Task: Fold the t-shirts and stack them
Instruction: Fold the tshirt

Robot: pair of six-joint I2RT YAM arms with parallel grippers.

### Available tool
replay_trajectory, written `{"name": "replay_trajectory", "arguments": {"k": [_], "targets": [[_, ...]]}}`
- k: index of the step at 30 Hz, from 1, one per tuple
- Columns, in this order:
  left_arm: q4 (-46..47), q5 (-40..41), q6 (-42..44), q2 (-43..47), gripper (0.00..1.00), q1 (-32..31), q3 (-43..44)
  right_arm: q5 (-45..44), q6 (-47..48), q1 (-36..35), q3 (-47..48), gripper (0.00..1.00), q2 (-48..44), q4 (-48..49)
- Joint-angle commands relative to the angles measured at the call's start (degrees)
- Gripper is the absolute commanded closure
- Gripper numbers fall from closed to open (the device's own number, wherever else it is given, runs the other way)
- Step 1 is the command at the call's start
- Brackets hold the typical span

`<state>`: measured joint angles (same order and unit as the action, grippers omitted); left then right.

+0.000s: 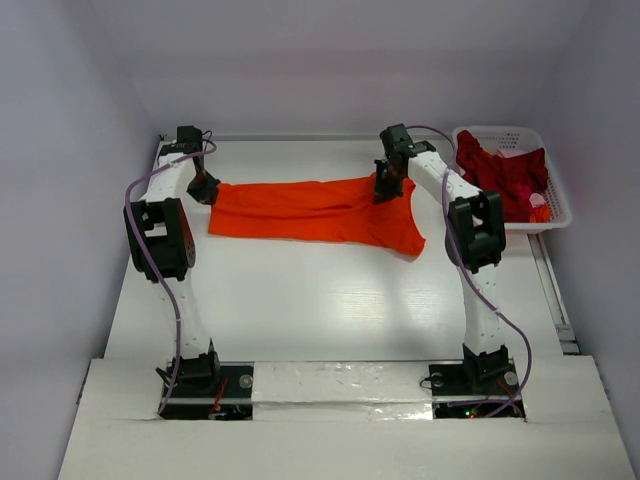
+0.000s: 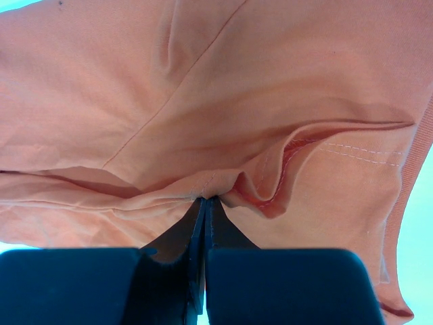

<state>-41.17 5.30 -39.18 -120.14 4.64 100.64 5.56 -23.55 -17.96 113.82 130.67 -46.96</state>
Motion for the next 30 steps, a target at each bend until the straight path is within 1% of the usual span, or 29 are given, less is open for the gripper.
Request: {"name": "replay_trajectory", "arguments": {"k": [1,18,26,30], "targets": [[-1.0,0.1,-1.1,0.0,1.0,0.5,2.0,0.6,1.0,0.3,1.1,1.0,-0.3,0.2],[-0.5,0.8,-2.4,0.5,1.0,2.0,1.8,0.9,1.0,0.3,0.1,1.0,-0.7,0.8],[-0.9,-2.4,-2.0,-2.4,1.0,2.0,5.0,0.9,1.1,0.3,-0.3,1.0,-1.0,1.0],[0.4,-3.5,-2.4,-2.1,1.0,2.0,5.1,0.9,1.1,0.3,-0.7,1.0,-0.9,1.3]]}}
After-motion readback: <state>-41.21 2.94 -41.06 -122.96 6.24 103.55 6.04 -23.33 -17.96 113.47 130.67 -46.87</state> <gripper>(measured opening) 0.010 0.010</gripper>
